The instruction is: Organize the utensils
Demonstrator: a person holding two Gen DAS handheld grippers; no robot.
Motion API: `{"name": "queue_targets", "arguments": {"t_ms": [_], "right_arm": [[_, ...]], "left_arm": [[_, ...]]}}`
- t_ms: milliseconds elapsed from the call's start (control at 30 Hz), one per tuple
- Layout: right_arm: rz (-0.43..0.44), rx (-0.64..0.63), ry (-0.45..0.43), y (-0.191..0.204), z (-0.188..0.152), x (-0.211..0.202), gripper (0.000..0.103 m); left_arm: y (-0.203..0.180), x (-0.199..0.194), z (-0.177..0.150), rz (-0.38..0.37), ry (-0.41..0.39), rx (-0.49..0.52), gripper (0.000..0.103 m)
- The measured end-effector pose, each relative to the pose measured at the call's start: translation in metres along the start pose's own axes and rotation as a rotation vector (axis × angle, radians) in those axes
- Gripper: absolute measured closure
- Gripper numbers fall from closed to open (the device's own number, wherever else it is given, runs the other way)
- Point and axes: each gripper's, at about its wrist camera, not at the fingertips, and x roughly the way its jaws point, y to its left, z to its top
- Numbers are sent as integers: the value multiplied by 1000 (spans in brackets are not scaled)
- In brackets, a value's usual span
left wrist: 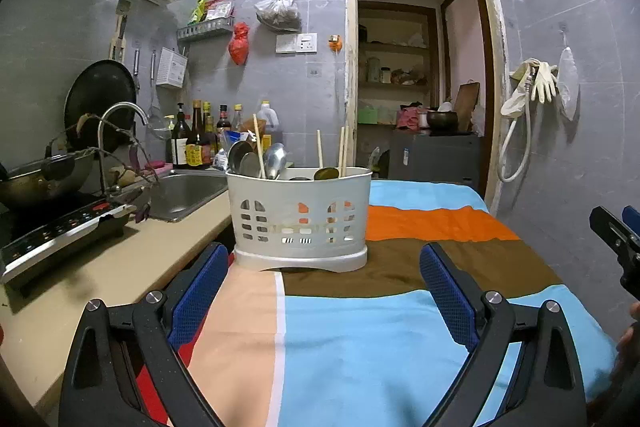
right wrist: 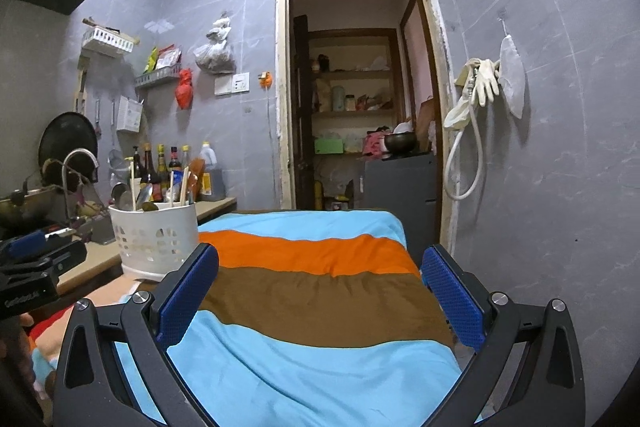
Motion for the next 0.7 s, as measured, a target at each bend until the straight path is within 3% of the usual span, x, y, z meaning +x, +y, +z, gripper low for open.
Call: {"name": "queue_targets", "arguments": {"t_ms": [700], "right_arm": [[37, 12, 8, 4, -21, -6, 0]], "left_arm": [[-1, -10, -18, -52, 8, -18, 9]]}}
